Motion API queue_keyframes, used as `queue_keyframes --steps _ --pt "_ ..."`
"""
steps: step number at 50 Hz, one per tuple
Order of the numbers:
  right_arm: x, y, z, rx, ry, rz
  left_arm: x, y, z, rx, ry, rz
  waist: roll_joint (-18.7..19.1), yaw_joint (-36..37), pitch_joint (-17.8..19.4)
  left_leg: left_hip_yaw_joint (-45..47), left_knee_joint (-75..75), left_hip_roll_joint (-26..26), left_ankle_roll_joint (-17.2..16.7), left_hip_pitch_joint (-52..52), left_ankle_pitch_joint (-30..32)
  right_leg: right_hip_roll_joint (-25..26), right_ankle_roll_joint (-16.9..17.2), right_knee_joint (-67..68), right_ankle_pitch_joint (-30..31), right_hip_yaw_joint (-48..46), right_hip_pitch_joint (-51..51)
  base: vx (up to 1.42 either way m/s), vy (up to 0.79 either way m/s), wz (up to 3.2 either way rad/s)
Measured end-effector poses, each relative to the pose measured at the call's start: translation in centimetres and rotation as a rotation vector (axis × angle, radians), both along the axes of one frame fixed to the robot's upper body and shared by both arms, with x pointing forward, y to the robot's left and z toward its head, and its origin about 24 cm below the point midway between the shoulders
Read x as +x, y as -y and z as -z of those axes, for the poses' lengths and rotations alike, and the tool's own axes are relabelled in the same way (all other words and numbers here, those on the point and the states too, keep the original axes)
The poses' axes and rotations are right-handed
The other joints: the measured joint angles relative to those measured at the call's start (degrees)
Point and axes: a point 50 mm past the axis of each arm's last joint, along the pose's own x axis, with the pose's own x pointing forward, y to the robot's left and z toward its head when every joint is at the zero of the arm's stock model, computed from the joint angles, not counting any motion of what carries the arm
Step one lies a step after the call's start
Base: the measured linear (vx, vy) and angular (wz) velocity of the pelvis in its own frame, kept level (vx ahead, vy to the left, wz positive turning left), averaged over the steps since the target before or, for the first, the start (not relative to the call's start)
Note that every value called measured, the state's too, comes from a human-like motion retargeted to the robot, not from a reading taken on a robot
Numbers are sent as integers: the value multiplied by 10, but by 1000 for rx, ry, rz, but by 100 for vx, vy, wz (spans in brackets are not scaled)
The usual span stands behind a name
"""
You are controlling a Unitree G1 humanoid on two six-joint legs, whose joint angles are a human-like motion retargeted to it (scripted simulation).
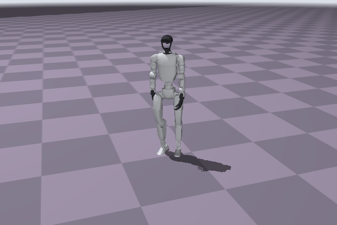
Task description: In place motions
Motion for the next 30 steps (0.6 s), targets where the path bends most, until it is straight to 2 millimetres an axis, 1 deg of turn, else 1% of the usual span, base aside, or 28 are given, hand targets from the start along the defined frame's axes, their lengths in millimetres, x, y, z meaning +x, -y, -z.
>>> queue_keyframes --steps 2,3,5,7,9,11,13,15,17,18,20,21,22,23,25,26,28,30 --pt "-46 4 -8 -41 -121 124 58 14 -21 -43 209 8 -5 -3 1 -2 2 0 0 -4 -1 -2 0 -1 0 -3 -1 -1 -9 -6" --pt "-62 7 -12 -58 -161 158 79 19 -31 -57 292 8 -6 -6 0 -1 2 0 0 -5 -2 -2 0 -1 1 -4 -2 -2 -8 -15" --pt "-93 13 -22 -95 -240 201 117 26 -55 -77 452 5 -7 -15 -1 5 3 2 -1 -8 -5 -2 -1 -1 1 -4 -5 -2 -6 -23" --pt "-116 22 -32 -125 -308 207 142 26 -75 -74 578 11 -5 -26 -5 12 3 5 -2 -9 -8 -2 -1 0 3 0 -11 -1 -3 -30" --pt "-131 32 -40 -150 -361 200 158 22 -90 -45 670 35 -1 -33 -6 21 2 8 -3 -10 -10 -1 -1 1 5 2 -16 -3 0 -38" --pt "-137 40 -45 -171 -398 192 166 14 -99 9 724 68 1 -37 -4 30 2 10 -4 -8 -13 -1 -1 1 8 3 -18 -8 0 -36" --pt "-136 44 -46 -189 -414 190 165 6 -98 72 733 101 3 -39 -1 37 2 12 -5 -7 -15 -1 -1 1 9 4 -20 -8 0 -25" --pt "-130 43 -43 -203 -405 194 153 2 -87 117 693 133 4 -38 1 40 3 13 -6 -6 -17 0 -1 1 10 5 -19 0 0 0" --pt "-117 38 -36 -196 -366 194 129 2 -66 132 593 160 7 -32 -2 40 2 13 -6 -5 -17 0 -2 1 11 4 -19 0 0 0" --pt "-109 34 -32 -186 -341 188 112 2 -53 132 526 171 9 -28 -4 40 1 13 -7 -4 -17 1 -2 1 11 4 -19 0 0 0" --pt "-88 25 -23 -147 -284 157 69 4 -27 125 361 183 12 -19 -9 39 -2 13 -7 -2 -17 2 -3 0 12 4 -18 3 2 5" --pt "-71 21 -17 -114 -243 123 43 2 -14 124 263 182 13 -17 -9 38 -3 12 -7 -1 -17 3 -3 0 13 7 -18 0 0 0" --pt "-51 16 -12 -79 -192 80 15 -1 -3 123 157 179 15 -15 -9 38 -5 12 -7 2 -17 4 -3 0 15 11 -18 0 0 0" --pt "-26 11 -6 -41 -125 23 -19 -4 7 124 34 174 16 -13 -8 38 -6 12 -8 5 -18 5 -3 0 17 16 -18 0 0 0" --pt "22 2 0 24 11 -82 -75 -11 15 134 -170 155 18 -7 -4 43 -9 12 -9 11 -19 6 -2 1 21 25 -19 -1 0 -12" --pt "50 -4 2 60 100 -139 -108 -16 16 148 -281 129 19 -3 -3 48 -10 13 -10 13 -21 6 -1 1 23 31 -21 -1 -1 -35" --pt "109 -21 -1 126 285 -253 -174 -21 10 175 -498 54 19 3 -3 60 -13 14 -12 17 -24 8 -1 2 27 42 -26 1 -4 -45" --pt "165 -43 -14 179 478 -355 -237 -22 -4 187 -688 -57 20 4 -2 71 -15 16 -14 20 -26 10 0 2 32 51 -30 0 -3 -40"
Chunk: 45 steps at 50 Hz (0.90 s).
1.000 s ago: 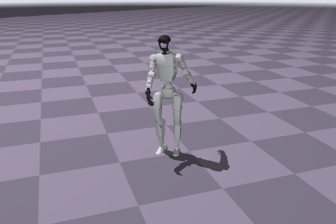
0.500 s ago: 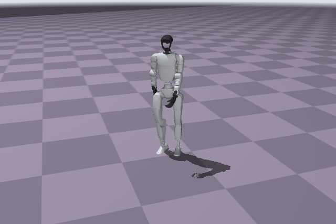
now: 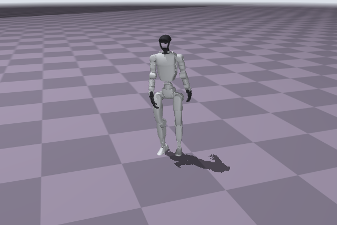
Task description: In place motions
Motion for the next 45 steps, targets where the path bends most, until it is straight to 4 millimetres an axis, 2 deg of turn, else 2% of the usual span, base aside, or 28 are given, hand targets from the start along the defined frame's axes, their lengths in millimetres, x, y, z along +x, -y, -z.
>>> queue_keyframes --steps 3,5,7,10,12,14,15,17,19,20,22,24,26,28,32,35,37,39,42,45 --pt "69 -30 -32 75 261 -101 -71 5 -27 49 -182 -184 2 -5 3 9 -1 3 -3 3 -3 3 0 1 5 10 -4 -2 -1 -17" --pt "102 -46 -56 114 402 -145 -103 10 -44 89 -259 -263 3 -8 3 13 -2 4 -4 4 -5 4 1 2 7 16 -7 0 0 0" --pt "123 -56 -75 141 510 -172 -122 14 -55 123 -304 -296 4 -9 1 14 -2 5 -5 3 -6 6 1 1 8 18 -9 0 0 0" --pt "140 -63 -94 158 615 -195 -128 14 -59 152 -327 -325 2 -10 -3 13 -1 5 -6 -1 -7 6 1 0 9 17 -11 0 0 0" --pt "139 -61 -95 147 625 -202 -116 8 -52 158 -305 -343 -2 -11 -6 8 0 4 -6 -4 -7 5 0 0 8 14 -9 2 -3 26" --pt "129 -55 -87 125 608 -213 -89 -1 -38 160 -229 -352 -7 -11 -9 1 1 3 -6 -7 -7 4 0 -1 7 9 -7 3 -3 32" --pt "122 -51 -82 113 596 -215 -73 -5 -30 160 -183 -351 -9 -11 -10 -2 1 3 -5 -8 -7 4 0 -1 6 7 -6 1 -1 26" --pt "100 -39 -63 70 528 -204 -28 -13 -12 148 -56 -335 -12 -10 -12 -5 2 4 -5 -10 -7 3 1 0 5 4 -5 0 0 10" --pt "66 -24 -37 16 396 -184 26 -15 3 119 81 -310 -15 -8 -14 -5 3 4 -5 -11 -8 3 1 0 3 0 -3 3 1 1" --pt "44 -16 -24 -9 309 -174 53 -15 8 101 149 -296 -16 -7 -16 -4 4 4 -4 -10 -8 2 1 0 2 -2 -1 7 3 -2" --pt "-14 5 3 -64 57 -141 115 -12 14 40 310 -245 -17 -12 -20 -3 4 4 -3 -9 -10 1 1 -1 1 -8 2 6 4 -3" --pt "-64 25 14 -112 -166 -89 167 -7 13 -23 451 -168 -16 -18 -21 -2 5 4 -2 -10 -10 0 2 -1 1 -12 4 0 0 0" --pt "-120 46 16 -161 -408 0 226 0 4 -93 622 -52 -13 -26 -22 -1 6 4 -1 -12 -11 -1 2 -1 -1 -16 5 0 0 0" --pt "-172 65 8 -203 -617 118 282 7 -14 -146 812 73 -10 -35 -23 2 7 5 0 -14 -13 -2 2 1 -3 -18 3 0 0 0" --pt "-252 94 -17 -305 -855 409 378 23 -71 -165 1206 239 -6 -46 -21 14 9 3 0 -17 -18 -7 2 -1 -1 -18 -2 -2 1 -21" --pt "-284 108 -32 -398 -902 564 411 31 -103 -149 1394 258 -6 -48 -20 24 11 3 -1 -18 -21 -10 2 0 0 -15 -7 -3 0 -28" --pt "-297 113 -39 -462 -911 654 423 34 -118 -146 1488 252 -5 -49 -17 30 10 2 0 -17 -22 -11 4 1 1 -13 -10 -2 -1 -24" --pt "-304 115 -42 -511 -912 725 426 34 -123 -144 1538 248 -5 -51 -16 35 10 2 -1 -17 -23 -12 5 1 2 -13 -11 -1 0 -10" --pt "-302 112 -40 -535 -899 783 414 32 -112 -140 1516 257 -2 -53 -15 39 10 2 -1 -16 -25 -13 8 1 3 -15 -12 0 0 0" --pt "-285 102 -30 -498 -864 764 379 30 -77 -144 1364 272 0 -48 -14 37 9 2 0 -16 -25 -12 9 1 4 -18 -11 0 0 0"
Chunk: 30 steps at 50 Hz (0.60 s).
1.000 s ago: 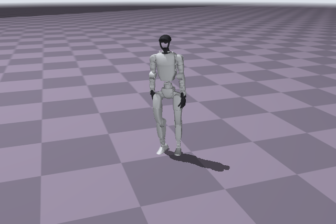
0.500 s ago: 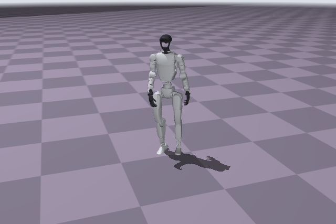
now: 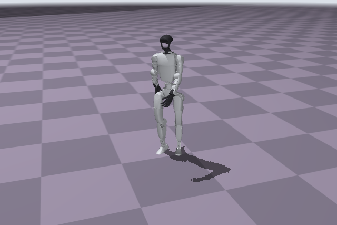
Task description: In place motions
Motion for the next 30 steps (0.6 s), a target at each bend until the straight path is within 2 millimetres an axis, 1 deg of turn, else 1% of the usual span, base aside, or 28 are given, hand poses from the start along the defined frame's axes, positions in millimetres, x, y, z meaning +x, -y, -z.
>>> queue_keyframes --steps 2,3,4,5,6,7,8,10,11,12,13,15,17,19,20,21,22,24,25,27,28,30 --pt "24 -7 11 44 45 -57 -40 -1 33 18 -171 -3 1 6 1 -2 -1 0 0 2 0 1 0 1 1 1 1 0 0 0" --pt "40 -11 17 68 75 -92 -66 -1 50 27 -276 -13 2 10 0 -2 -2 0 0 4 -1 2 -1 1 2 3 1 0 0 0" --pt "61 -17 24 96 125 -130 -96 -3 65 38 -391 -32 2 13 0 -1 -3 0 0 7 -1 3 -1 2 3 7 1 0 0 0" --pt "84 -23 30 126 185 -171 -129 -4 78 50 -513 -54 2 15 0 0 -4 -1 0 9 -2 4 -1 2 4 13 1 0 0 0" --pt "121 -32 38 184 297 -228 -171 -9 90 63 -674 -100 3 17 1 4 -6 0 0 13 -3 6 -2 3 6 19 0 -2 1 -19" --pt "155 -41 41 240 398 -283 -210 -12 96 72 -817 -143 4 17 2 7 -7 0 -1 16 -3 8 -1 3 8 25 0 -4 -1 -27" --pt "183 -49 42 292 481 -327 -240 -14 98 76 -923 -188 5 16 3 11 -8 1 -1 19 -4 9 -1 3 10 30 -1 -4 -1 -31" --pt "250 -78 37 430 700 -445 -310 -13 93 74 -1156 -323 9 14 6 21 -10 3 -3 22 -6 13 -1 3 13 42 -5 -4 -2 -37" --pt "290 -100 28 506 840 -529 -351 -11 87 52 -1271 -419 10 11 7 27 -11 4 -4 23 -7 15 -1 3 15 47 -8 -4 -3 -37" --pt "322 -119 15 570 960 -605 -384 -7 78 33 -1365 -503 12 7 7 31 -11 5 -5 23 -8 17 -2 4 17 52 -11 -3 -2 -28" --pt "342 -133 4 607 1042 -662 -406 -5 71 14 -1421 -560 13 4 6 33 -11 6 -6 22 -8 18 -2 4 18 54 -12 0 0 0" --pt "385 -160 -27 660 1230 -799 -450 0 54 -22 -1522 -660 14 0 7 35 -12 8 -7 22 -9 20 -1 4 19 58 -15 0 0 0" --pt "420 -178 -60 657 1393 -940 -482 0 37 -33 -1583 -706 14 -4 8 31 -11 9 -8 19 -8 20 -1 4 18 59 -15 -2 0 15" --pt "444 -186 -89 609 1523 -1077 -504 -4 23 -16 -1630 -725 11 -8 7 22 -9 8 -9 16 -7 19 -2 5 16 55 -14 -2 -3 44" --pt "453 -187 -102 574 1575 -1142 -512 -6 17 0 -1652 -732 9 -10 6 16 -8 8 -9 13 -6 19 -2 5 15 53 -13 0 -4 50" --pt "459 -186 -109 534 1605 -1199 -516 -8 14 19 -1664 -741 8 -11 4 11 -7 8 -9 11 -5 18 -2 5 14 50 -12 1 -3 47" --pt "463 -185 -116 495 1630 -1253 -519 -11 12 36 -1671 -750 6 -12 2 7 -6 8 -9 10 -5 18 -2 5 13 47 -11 2 -3 41" --pt "464 -181 -119 427 1645 -1339 -512 -13 16 45 -1651 -780 3 -14 -1 0 -5 7 -9 7 -4 17 -3 4 11 42 -9 2 -2 33" --pt "463 -178 -117 401 1640 -1370 -505 -13 21 36 -1631 -802 2 -15 -3 -2 -5 7 -9 5 -3 17 -3 4 10 40 -8 3 -1 24" --pt "450 -170 -101 375 1583 -1386 -475 -8 40 -41 -1540 -886 1 -17 -7 -5 -4 7 -8 3 -3 16 -3 5 8 38 -7 0 0 0" --pt "441 -165 -89 374 1538 -1380 -454 -6 52 -91 -1476 -937 0 -18 -7 -5 -4 7 -8 2 -3 16 -3 5 7 36 -7 0 0 0" --pt "414 -153 -57 398 1401 -1337 -406 -3 72 -183 -1340 -1008 -1 -16 -9 -5 -3 8 -7 2 -3 15 -3 5 6 32 -5 0 0 0"
